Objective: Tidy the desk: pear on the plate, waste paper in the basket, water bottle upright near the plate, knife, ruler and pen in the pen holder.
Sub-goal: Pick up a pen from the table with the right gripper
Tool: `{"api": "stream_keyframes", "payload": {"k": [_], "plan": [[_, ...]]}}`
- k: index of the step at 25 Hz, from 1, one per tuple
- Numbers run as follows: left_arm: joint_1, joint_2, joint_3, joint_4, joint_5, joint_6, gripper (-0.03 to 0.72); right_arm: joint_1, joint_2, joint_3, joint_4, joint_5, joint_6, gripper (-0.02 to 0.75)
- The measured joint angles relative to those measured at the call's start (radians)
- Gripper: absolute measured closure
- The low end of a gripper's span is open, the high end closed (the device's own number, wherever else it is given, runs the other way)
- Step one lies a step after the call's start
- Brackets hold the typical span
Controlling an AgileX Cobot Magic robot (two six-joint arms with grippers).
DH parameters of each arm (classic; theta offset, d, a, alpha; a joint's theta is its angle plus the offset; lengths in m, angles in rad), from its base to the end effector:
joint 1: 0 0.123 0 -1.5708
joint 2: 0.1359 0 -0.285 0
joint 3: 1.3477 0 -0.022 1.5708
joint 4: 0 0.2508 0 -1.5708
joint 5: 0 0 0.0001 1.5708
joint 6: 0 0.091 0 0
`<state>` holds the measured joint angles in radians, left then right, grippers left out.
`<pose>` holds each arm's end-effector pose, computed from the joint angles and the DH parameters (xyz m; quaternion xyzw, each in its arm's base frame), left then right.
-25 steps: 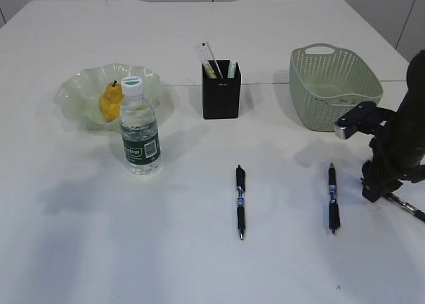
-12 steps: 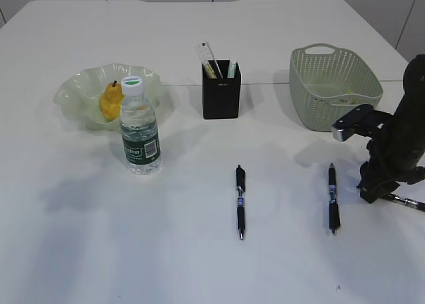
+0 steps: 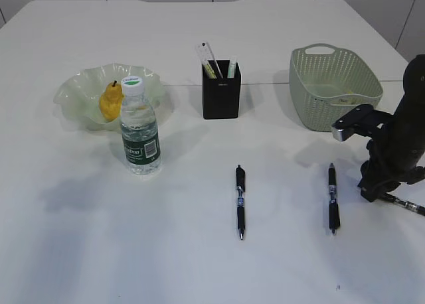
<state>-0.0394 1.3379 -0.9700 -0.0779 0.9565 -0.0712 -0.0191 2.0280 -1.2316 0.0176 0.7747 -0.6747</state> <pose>0.2488 -0.0156 0.2725 -0.0325 0.9850 -0.0442 0.1637 0.3717 -0.0060 0.1220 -0.3159 0.9478 -0.0087 0.0430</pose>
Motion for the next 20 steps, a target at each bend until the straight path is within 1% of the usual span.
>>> {"api": "stream_keyframes", "payload": {"k": [2,5,7,11,16,20], "plan": [[0.0,0.0,0.0,0.0,-0.001,0.0,0.167,0.0,0.0,0.0,0.0,0.0,0.0,0.519],[0.0,0.0,0.0,0.0,-0.001,0.0,0.167,0.0,0.0,0.0,0.0,0.0,0.0,0.595],[0.0,0.0,0.0,0.0,-0.001,0.0,0.167,0.0,0.0,0.0,0.0,0.0,0.0,0.612],[0.0,0.0,0.0,0.0,-0.001,0.0,0.167,0.0,0.0,0.0,0.015,0.0,0.0,0.615],[0.0,0.0,0.0,0.0,-0.001,0.0,0.167,0.0,-0.007,0.0,0.062,0.008,0.0,0.615],[0.0,0.0,0.0,0.0,-0.001,0.0,0.167,0.0,-0.06,-0.004,0.105,0.015,0.002,0.618]]}}
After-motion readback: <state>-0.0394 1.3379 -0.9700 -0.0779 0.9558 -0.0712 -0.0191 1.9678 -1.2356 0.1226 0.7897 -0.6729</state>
